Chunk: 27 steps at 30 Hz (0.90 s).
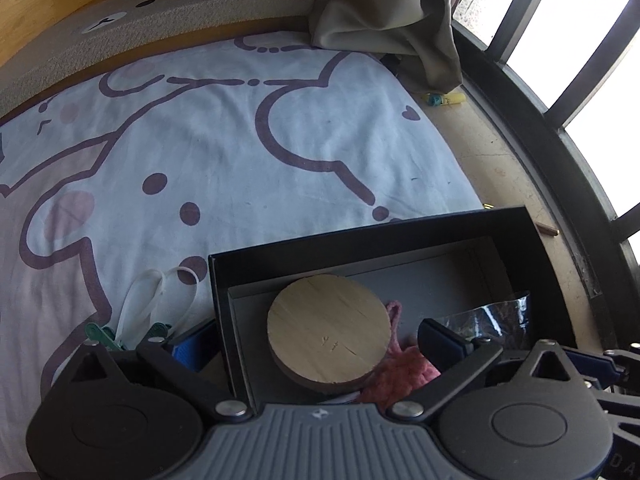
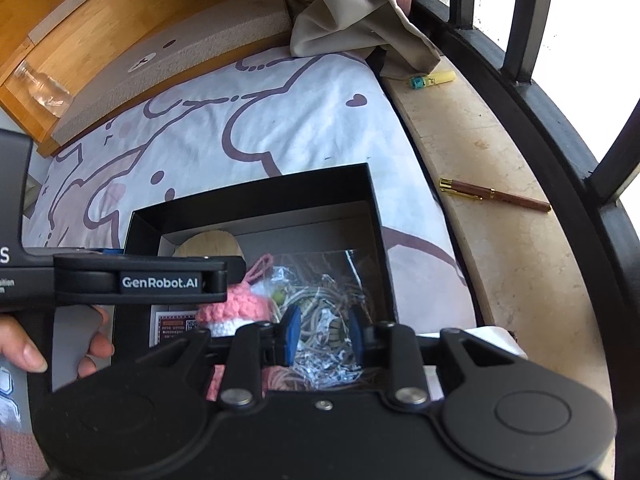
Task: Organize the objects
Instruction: 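Lower the coaster into the black box and open the left gripper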
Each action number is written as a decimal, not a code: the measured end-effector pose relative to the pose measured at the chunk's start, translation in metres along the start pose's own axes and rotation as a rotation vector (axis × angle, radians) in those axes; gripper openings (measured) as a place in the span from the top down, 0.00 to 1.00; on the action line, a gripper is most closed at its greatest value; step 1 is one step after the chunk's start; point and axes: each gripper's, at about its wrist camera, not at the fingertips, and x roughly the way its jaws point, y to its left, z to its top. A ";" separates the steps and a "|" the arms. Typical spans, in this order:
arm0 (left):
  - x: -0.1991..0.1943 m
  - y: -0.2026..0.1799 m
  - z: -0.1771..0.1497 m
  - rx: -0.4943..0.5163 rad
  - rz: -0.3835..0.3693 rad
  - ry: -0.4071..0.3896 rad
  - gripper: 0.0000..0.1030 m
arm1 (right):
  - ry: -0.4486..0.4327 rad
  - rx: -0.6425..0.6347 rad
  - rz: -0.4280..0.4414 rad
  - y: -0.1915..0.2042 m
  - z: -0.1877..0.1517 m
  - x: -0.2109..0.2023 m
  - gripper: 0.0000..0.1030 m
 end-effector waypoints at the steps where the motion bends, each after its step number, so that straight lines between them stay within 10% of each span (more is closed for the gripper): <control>1: 0.002 0.001 0.000 -0.004 0.012 -0.001 0.00 | -0.001 -0.002 0.001 0.000 0.000 0.000 0.73; 9: 0.002 0.010 -0.001 -0.002 0.113 -0.006 0.00 | 0.005 -0.008 -0.008 0.000 0.001 0.001 0.73; 27: -0.045 0.014 -0.011 -0.017 0.067 -0.060 0.00 | -0.082 0.021 -0.029 0.011 -0.004 -0.034 0.63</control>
